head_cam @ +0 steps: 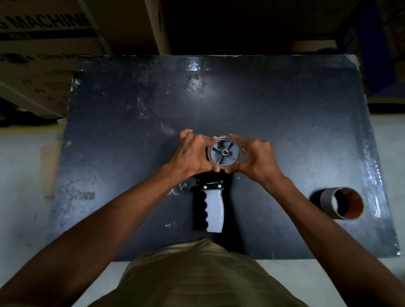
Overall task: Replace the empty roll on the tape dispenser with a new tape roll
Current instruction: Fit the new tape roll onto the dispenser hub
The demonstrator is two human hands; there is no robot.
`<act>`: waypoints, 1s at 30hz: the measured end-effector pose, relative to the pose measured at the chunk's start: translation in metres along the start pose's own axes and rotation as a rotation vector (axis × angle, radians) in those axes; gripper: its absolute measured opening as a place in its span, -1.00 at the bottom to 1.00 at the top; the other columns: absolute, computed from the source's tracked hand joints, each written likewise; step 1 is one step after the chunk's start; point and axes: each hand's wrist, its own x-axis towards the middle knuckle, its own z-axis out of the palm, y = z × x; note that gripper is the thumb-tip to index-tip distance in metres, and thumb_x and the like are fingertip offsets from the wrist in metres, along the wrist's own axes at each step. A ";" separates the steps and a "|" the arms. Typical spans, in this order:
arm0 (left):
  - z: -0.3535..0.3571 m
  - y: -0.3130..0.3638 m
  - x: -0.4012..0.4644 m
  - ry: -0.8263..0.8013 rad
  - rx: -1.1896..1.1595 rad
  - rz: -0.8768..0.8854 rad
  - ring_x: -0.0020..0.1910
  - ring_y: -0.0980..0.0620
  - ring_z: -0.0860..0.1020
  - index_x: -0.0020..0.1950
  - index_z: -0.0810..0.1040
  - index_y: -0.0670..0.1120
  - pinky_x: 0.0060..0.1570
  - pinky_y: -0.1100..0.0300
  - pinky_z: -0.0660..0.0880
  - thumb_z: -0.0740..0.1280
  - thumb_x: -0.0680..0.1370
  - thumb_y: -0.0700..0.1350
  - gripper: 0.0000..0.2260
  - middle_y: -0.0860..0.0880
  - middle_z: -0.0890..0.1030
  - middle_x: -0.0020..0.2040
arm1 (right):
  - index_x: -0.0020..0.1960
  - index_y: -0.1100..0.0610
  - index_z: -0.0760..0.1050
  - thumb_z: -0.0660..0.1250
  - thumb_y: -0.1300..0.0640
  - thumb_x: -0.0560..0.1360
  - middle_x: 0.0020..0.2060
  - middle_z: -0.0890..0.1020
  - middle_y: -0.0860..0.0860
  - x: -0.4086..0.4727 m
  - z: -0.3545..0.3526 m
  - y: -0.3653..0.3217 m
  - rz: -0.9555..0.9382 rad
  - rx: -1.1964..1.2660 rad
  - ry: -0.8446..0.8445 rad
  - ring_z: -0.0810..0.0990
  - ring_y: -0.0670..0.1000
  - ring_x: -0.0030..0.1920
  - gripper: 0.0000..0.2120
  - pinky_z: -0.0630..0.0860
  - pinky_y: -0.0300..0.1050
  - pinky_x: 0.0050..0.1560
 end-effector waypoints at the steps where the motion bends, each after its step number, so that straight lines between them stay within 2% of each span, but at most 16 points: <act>1: 0.000 0.000 -0.001 0.001 0.001 0.004 0.33 -0.04 0.46 0.37 0.54 -0.04 0.40 0.13 0.12 0.62 0.21 0.14 -0.23 -0.03 0.64 0.26 | 0.39 0.10 0.55 0.73 0.11 0.10 0.20 0.70 0.10 0.000 0.001 0.001 -0.003 0.007 0.004 0.67 0.03 0.20 -0.12 0.54 -0.12 0.28; 10: 0.003 0.000 -0.002 0.020 -0.028 0.001 0.39 -0.06 0.38 0.42 0.48 -0.07 0.40 0.16 0.09 0.62 0.23 0.11 -0.20 -0.05 0.60 0.31 | 0.40 0.11 0.53 0.73 0.14 0.09 0.24 0.67 0.08 -0.001 0.005 0.006 -0.005 0.043 0.013 0.65 0.00 0.23 -0.09 0.51 -0.18 0.31; 15: 0.011 -0.008 0.002 0.006 0.031 0.027 0.44 -0.05 0.27 0.43 0.47 -0.04 0.49 0.12 0.03 0.59 0.25 0.17 -0.20 -0.04 0.56 0.35 | 0.41 0.11 0.53 0.73 0.12 0.10 0.23 0.68 0.08 -0.001 0.005 0.006 0.001 0.049 0.011 0.66 0.00 0.23 -0.10 0.53 -0.14 0.30; 18: 0.015 -0.009 0.004 0.000 0.082 0.070 0.45 -0.01 0.33 0.42 0.47 -0.03 0.51 0.07 -0.01 0.57 0.24 0.23 -0.19 -0.04 0.57 0.34 | 0.41 0.12 0.53 0.73 0.13 0.11 0.25 0.66 0.08 -0.004 0.004 0.008 0.007 0.053 0.010 0.64 0.00 0.25 -0.11 0.52 -0.14 0.33; 23: 0.012 -0.011 0.002 0.015 0.131 0.101 0.42 -0.06 0.35 0.42 0.49 0.00 0.49 0.04 0.04 0.55 0.28 0.22 -0.25 -0.03 0.60 0.31 | 0.40 0.11 0.54 0.73 0.12 0.11 0.25 0.67 0.09 -0.006 0.001 0.001 0.021 0.027 0.002 0.63 0.02 0.25 -0.12 0.51 -0.13 0.32; 26: 0.008 -0.011 -0.001 0.000 0.193 0.116 0.41 -0.07 0.38 0.45 0.45 0.02 0.48 0.01 0.02 0.52 0.32 0.25 -0.25 -0.03 0.57 0.35 | 0.33 0.13 0.59 0.73 0.12 0.12 0.18 0.71 0.09 -0.006 -0.004 -0.003 0.014 -0.007 -0.011 0.66 0.04 0.21 -0.20 0.53 -0.09 0.26; 27: 0.010 -0.013 -0.002 -0.007 0.215 0.112 0.45 -0.07 0.35 0.48 0.41 0.04 0.49 -0.02 -0.02 0.50 0.33 0.26 -0.23 -0.06 0.52 0.40 | 0.30 0.13 0.62 0.73 0.12 0.13 0.15 0.72 0.10 -0.007 -0.004 -0.005 0.001 -0.022 -0.016 0.67 0.06 0.18 -0.24 0.54 -0.06 0.23; 30: 0.016 -0.017 -0.012 0.048 0.289 0.122 0.59 -0.03 0.10 0.56 0.23 0.04 0.50 -0.12 -0.11 0.50 0.36 0.24 -0.14 -0.07 0.44 0.47 | 0.26 0.15 0.62 0.69 0.09 0.18 0.12 0.72 0.12 -0.008 -0.005 -0.014 -0.022 -0.104 -0.032 0.67 0.11 0.15 -0.33 0.54 -0.05 0.16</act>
